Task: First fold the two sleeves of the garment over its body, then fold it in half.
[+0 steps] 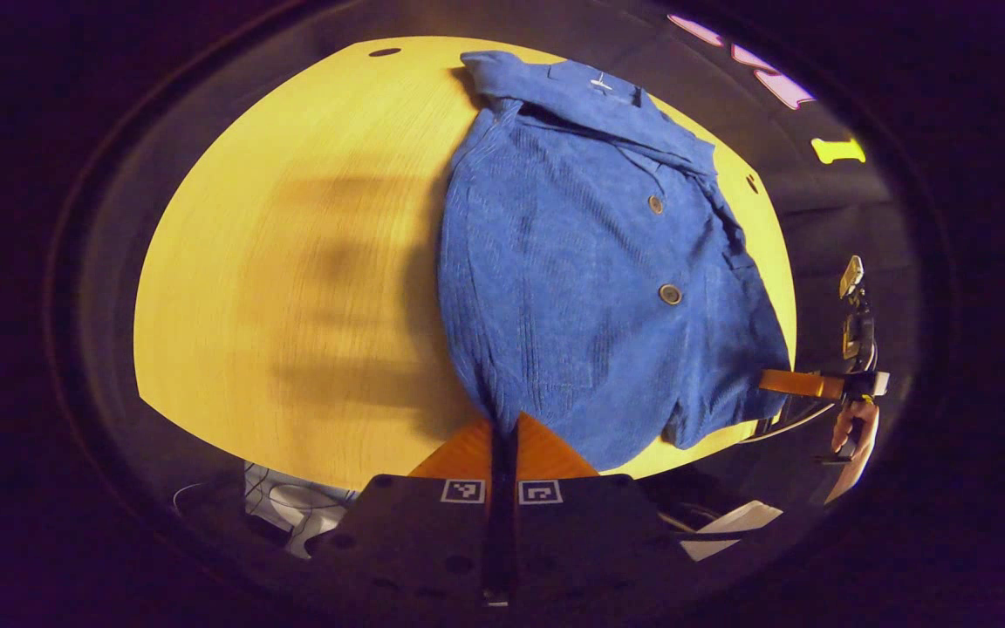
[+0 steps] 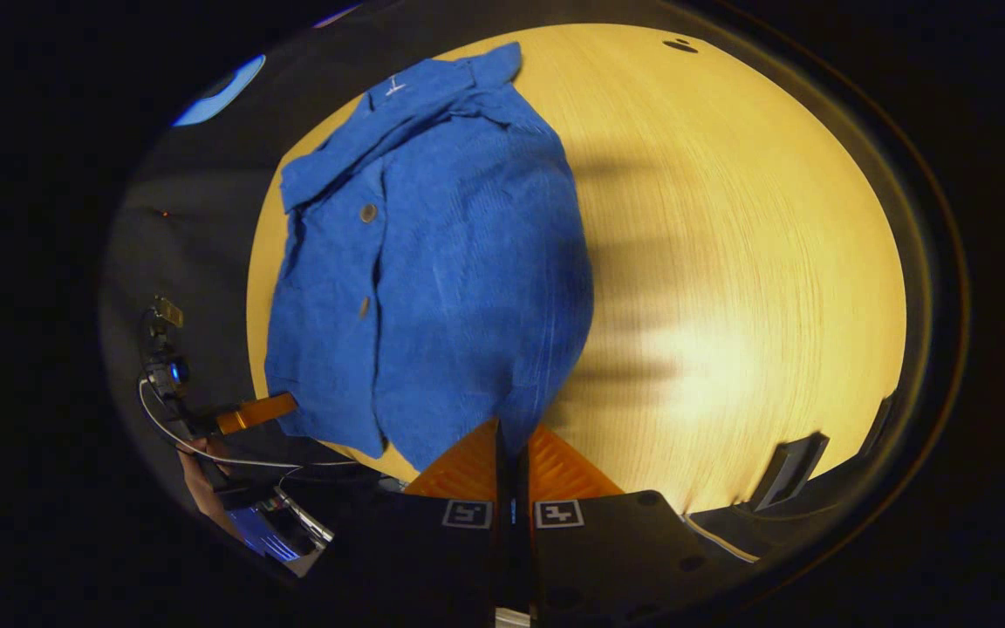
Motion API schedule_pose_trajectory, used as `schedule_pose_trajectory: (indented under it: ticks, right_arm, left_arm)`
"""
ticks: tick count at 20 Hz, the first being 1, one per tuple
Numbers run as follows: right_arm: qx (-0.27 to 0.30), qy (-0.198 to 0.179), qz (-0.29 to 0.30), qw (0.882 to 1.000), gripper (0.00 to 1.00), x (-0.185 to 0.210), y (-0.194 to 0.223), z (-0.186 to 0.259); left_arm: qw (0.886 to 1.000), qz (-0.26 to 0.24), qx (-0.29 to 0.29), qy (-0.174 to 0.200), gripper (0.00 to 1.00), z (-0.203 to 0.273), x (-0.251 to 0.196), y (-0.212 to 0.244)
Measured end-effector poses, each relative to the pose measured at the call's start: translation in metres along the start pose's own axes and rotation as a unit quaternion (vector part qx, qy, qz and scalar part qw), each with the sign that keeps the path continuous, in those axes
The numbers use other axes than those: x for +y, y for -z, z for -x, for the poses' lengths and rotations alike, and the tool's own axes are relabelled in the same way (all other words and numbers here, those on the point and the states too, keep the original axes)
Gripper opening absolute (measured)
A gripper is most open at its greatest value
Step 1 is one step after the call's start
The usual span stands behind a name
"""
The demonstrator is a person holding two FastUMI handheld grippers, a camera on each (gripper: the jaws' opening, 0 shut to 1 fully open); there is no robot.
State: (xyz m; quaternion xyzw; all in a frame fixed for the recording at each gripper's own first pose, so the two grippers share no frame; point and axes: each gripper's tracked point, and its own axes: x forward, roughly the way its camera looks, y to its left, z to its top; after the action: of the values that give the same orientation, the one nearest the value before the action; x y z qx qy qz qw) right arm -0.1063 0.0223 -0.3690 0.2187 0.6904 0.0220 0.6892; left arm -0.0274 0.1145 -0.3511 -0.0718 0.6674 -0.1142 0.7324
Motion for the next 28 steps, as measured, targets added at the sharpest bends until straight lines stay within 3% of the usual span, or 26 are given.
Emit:
schedule_pose_trajectory:
  ticks: [7,11,15,19,22,24,26,28]
  right_arm:
    - [-0.050,-0.021,0.054,0.997,0.04,0.054,-0.073,0.044]
    - [-0.068,-0.027,0.062,0.995,0.04,0.077,-0.128,0.049]
    - [-0.087,-0.041,0.033,0.995,0.04,0.093,-0.199,0.045]
    - [-0.113,-0.048,-0.002,0.992,0.03,0.098,-0.277,0.032]
    - [-0.108,-0.063,-0.040,0.991,0.03,0.099,-0.311,0.011]
    - [-0.117,-0.039,-0.041,0.991,0.04,0.082,-0.336,0.003]
    - [-0.138,-0.046,-0.053,0.988,0.03,0.078,-0.366,0.011]
    - [-0.137,-0.053,-0.069,0.987,0.03,0.081,-0.385,0.010]
  left_arm:
    - [0.996,-0.055,-0.050,0.039,0.00,0.059,-0.036,-0.066]
    - [0.994,-0.078,-0.072,0.026,0.00,0.080,-0.042,-0.129]
    - [0.996,-0.045,-0.064,0.045,0.00,0.075,-0.045,-0.190]
    - [0.998,0.000,-0.058,0.030,0.00,0.066,-0.020,-0.248]
    - [0.998,0.019,-0.056,0.024,0.00,0.060,-0.006,-0.287]
    - [0.997,0.030,-0.062,0.033,0.00,0.057,-0.005,-0.311]
    - [0.995,0.035,-0.078,0.046,0.00,0.060,-0.001,-0.333]
    - [0.996,0.037,-0.078,0.032,0.00,0.057,0.012,-0.347]
